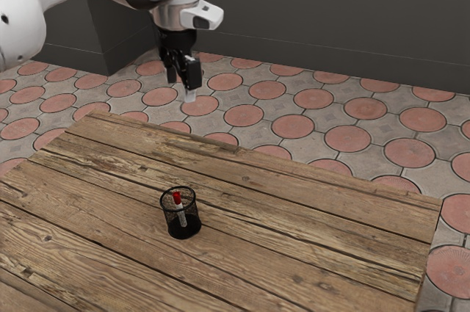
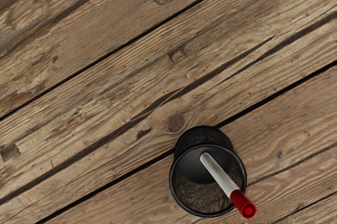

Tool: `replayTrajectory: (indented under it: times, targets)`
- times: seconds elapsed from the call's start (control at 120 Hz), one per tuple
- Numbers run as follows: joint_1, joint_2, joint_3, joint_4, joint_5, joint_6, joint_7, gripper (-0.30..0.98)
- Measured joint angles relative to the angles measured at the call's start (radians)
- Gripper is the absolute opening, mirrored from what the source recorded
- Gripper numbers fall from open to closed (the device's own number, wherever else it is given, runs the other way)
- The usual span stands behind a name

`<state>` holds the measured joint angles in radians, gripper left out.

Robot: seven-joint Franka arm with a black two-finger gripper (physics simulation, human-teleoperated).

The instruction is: Take the marker out of the pen holder and place it to the left of the pen holder.

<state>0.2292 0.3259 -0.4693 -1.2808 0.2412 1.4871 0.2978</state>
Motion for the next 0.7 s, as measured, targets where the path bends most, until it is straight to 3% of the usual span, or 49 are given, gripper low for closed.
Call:
replayTrajectory:
  times: [0.267, 0.5, 0.7]
  targets:
    - [-0.028, 0.116, 0.012, -0.027, 0.0, -0.003, 0.059, 0.69]
    - [-0.032, 0.161, 0.067, -0.196, -0.011, -0.003, 0.089, 0.69]
    - [-0.033, 0.175, 0.07, -0.271, -0.065, -0.004, 0.103, 0.69]
